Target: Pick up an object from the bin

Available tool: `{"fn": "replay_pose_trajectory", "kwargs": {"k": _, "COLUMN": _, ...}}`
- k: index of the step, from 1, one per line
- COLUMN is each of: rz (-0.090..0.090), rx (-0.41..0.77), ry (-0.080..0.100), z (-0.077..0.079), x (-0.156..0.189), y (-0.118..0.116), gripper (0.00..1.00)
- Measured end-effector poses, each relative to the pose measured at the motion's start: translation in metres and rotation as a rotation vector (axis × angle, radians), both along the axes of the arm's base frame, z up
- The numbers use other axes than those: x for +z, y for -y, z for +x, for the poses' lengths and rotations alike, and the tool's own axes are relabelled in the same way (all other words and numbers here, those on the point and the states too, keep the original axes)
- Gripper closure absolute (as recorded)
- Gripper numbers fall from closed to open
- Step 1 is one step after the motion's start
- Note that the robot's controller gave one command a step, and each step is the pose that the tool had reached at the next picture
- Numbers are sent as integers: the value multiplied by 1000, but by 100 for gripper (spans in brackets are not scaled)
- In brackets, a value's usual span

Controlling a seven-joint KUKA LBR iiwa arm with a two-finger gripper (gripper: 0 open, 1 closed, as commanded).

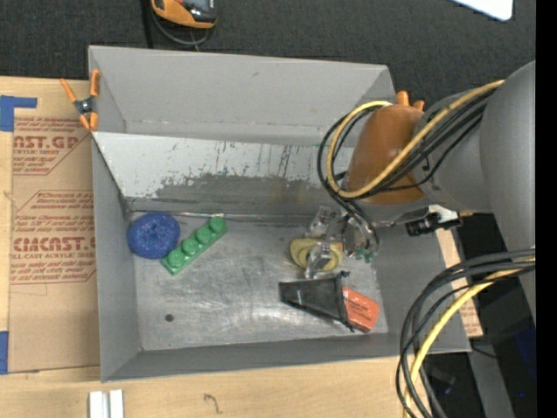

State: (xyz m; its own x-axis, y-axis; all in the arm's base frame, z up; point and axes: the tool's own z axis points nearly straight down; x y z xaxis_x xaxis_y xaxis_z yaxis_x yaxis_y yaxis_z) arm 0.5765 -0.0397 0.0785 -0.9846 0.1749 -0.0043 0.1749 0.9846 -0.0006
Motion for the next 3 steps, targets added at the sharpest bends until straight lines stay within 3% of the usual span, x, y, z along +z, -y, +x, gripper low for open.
{"fn": "replay_pose_trajectory", "kwargs": {"k": 3, "rz": 2, "rx": 1, "ry": -10, "z": -2, "x": 49, "y": -1, "gripper": 100}}
